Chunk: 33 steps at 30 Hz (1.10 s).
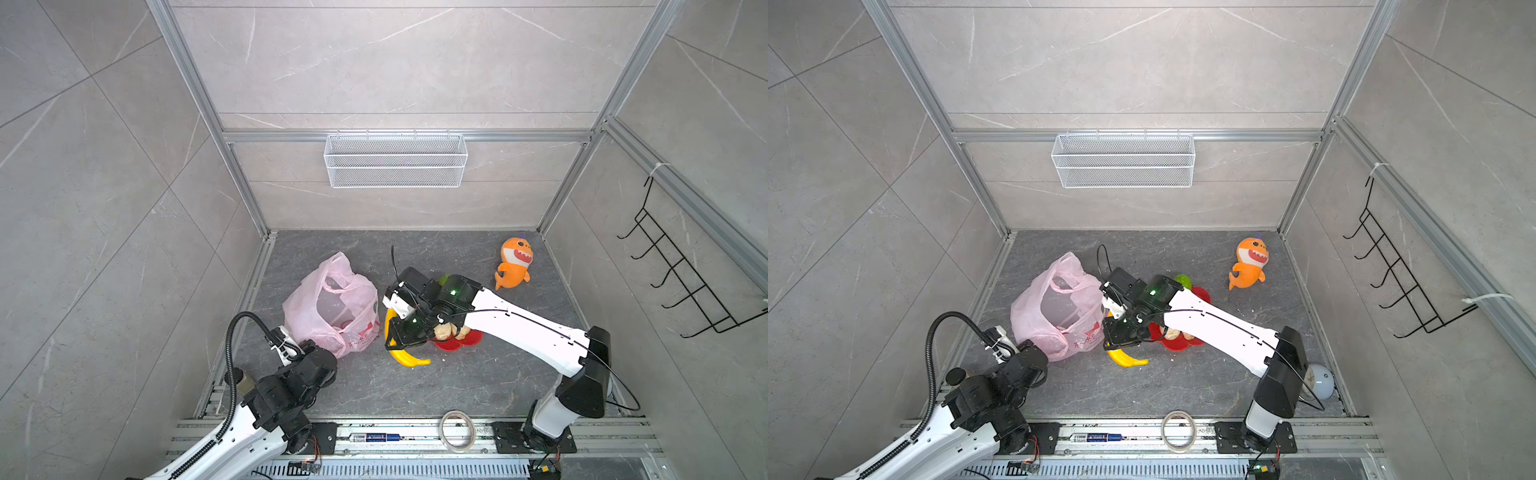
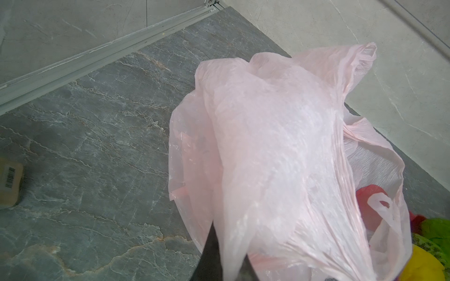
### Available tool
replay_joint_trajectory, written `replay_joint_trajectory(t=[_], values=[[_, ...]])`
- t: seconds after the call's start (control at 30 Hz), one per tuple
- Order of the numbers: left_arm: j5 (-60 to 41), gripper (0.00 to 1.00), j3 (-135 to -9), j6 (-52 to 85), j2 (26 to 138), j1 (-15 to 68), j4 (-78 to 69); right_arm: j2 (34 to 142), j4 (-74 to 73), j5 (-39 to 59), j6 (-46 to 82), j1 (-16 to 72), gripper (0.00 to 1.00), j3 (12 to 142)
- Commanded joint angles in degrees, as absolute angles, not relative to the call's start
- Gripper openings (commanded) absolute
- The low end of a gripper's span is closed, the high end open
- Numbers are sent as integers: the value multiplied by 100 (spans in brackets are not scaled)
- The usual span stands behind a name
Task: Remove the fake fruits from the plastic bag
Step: 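Lower the yellow banana onto the fruits in the red bowl with the right gripper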
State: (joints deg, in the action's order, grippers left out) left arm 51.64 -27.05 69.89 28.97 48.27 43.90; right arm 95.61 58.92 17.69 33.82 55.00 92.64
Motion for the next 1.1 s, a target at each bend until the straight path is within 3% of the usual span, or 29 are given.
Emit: replay_joint_trajectory(t=[0.0,0.2,0.4,1.07], values=[[5358,0,-2986,6721,3131,4834,4110,9344,5938,1117,2876,5010,17,8981],[5189,0,-3424,6510,3844,4825,4047,9527,5808,628,1938,4249,18,8753],[5074,0,-3558,6539,4156,4826,4002,9937,5536,751,1470,3632,20,8587],[5010,0,-3527,6596,4046,4826,4001,10371,5011,1342,1185,2936,27,7977]])
